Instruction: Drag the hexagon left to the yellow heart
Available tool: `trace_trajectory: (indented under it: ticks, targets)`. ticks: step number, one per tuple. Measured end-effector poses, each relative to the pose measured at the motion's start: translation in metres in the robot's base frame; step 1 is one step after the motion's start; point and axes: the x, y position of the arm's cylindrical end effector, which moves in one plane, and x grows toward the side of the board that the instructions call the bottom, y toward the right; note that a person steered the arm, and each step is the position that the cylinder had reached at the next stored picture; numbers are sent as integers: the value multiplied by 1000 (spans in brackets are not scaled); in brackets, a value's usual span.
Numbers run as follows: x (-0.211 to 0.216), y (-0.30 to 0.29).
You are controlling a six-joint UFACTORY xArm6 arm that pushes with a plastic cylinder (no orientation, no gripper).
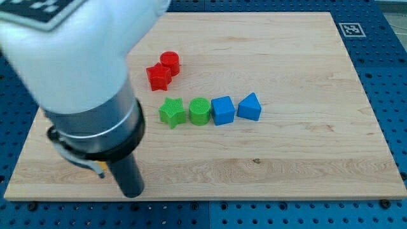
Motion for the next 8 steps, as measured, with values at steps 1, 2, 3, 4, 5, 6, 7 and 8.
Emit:
trace_trajectory:
  ticks: [1, 2, 3, 4, 5, 6, 7, 8]
  targets:
    - [-2, -34]
    - [-14, -40]
    - [-15, -40]
    - [-16, -54]
    - [-31, -71]
    - [-34, -71]
    - [-34, -71]
    - [-39, -71]
